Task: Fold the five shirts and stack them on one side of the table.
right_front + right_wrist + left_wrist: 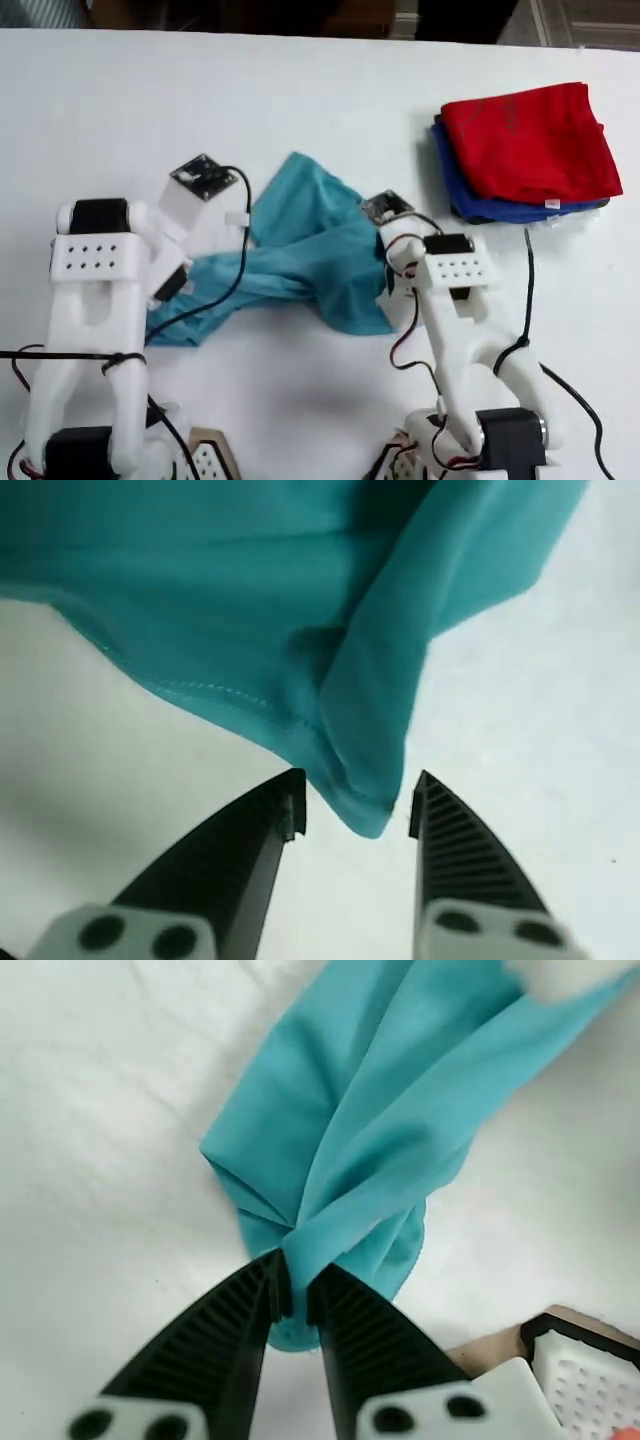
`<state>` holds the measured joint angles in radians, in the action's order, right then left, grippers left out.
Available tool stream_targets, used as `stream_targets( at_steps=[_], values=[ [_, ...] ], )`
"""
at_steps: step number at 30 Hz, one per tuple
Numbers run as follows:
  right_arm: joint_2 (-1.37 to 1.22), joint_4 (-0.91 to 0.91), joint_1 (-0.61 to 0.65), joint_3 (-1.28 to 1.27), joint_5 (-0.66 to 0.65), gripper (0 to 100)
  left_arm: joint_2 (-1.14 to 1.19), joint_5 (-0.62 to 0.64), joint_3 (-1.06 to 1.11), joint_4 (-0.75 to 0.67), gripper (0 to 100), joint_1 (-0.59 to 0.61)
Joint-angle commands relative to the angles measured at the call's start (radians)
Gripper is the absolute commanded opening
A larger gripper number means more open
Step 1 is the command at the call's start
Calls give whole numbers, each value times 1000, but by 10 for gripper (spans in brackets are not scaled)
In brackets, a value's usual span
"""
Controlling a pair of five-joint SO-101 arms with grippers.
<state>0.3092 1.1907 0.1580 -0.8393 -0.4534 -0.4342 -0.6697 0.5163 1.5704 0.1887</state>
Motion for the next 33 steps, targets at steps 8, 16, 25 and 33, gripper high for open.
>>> stream_targets(
  at_steps=[8, 16, 25, 33],
  values=[
    [42, -110, -2, -44, -8, 175, -11, 11, -10, -3, 26, 11],
    [-27, -186, -2, -43, -8, 173, -11, 11, -10, -3, 26, 11],
    [-143, -186, -7, 11, 2, 6, -11, 6, -10, -9, 26, 11],
    [1, -67, -136, 167, -8, 19, -11, 6, -25, -12, 26, 11]
  ],
)
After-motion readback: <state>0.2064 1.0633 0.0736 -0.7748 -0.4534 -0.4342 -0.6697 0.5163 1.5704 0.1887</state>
